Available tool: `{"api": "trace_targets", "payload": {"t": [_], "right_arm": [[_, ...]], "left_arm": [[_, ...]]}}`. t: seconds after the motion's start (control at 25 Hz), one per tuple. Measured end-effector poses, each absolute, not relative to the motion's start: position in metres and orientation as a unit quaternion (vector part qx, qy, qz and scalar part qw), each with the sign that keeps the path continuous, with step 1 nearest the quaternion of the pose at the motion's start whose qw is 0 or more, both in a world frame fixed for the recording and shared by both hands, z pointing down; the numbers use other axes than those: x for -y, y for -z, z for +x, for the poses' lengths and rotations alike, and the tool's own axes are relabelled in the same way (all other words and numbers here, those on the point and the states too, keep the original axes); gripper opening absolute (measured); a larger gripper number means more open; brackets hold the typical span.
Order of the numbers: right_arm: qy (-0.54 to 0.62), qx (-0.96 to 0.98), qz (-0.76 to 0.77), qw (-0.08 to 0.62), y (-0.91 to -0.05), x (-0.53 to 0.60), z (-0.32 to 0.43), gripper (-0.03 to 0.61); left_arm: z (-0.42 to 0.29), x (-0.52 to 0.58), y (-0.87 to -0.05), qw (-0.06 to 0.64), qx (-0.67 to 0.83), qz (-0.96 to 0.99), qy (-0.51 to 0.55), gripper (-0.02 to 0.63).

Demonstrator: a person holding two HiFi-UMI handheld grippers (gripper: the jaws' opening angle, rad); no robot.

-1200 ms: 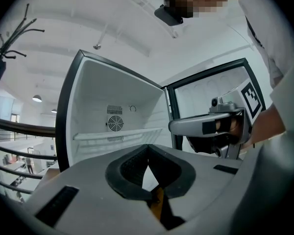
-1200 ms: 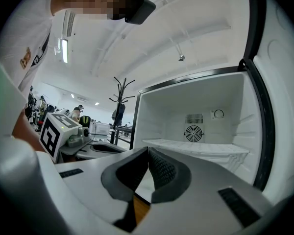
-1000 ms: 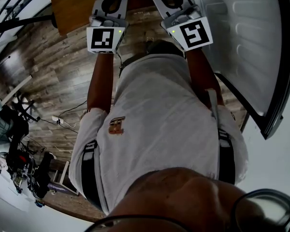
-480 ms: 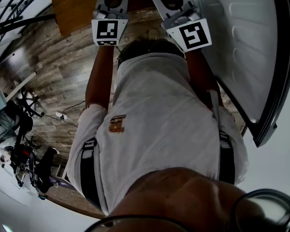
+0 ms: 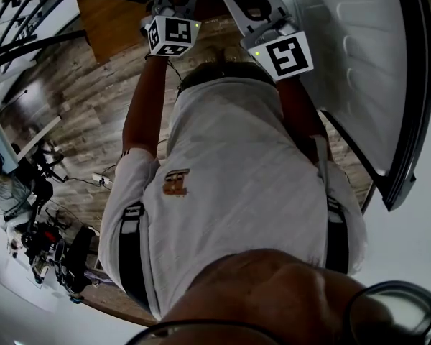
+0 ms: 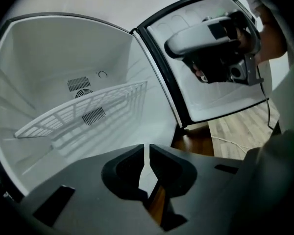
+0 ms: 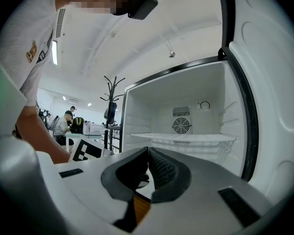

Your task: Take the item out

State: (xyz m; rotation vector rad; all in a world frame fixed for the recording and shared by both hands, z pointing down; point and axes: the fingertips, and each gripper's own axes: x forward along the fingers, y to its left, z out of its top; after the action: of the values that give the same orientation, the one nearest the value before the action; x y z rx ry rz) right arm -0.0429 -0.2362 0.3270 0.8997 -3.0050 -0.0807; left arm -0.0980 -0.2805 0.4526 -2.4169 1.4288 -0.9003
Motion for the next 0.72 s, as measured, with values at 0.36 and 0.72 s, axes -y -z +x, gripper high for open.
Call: {"api": "trace_targets", "payload": {"t": [0.36, 0.72], "right_arm": [[0.024, 0.953, 0.303, 0.013, -0.338, 0.240, -0.046, 0.034], [0.031, 0.951, 0.309, 0.019, -0.340, 0.245, -0.051, 0.034]], "left_arm": [[-0.097, 0.294, -0.493, 0.164, -0.412, -0.791, 0.422, 0.144], [-0.099, 0.311, -0.525, 0.196, -0.351, -0.761, 0.510, 0.193]]}}
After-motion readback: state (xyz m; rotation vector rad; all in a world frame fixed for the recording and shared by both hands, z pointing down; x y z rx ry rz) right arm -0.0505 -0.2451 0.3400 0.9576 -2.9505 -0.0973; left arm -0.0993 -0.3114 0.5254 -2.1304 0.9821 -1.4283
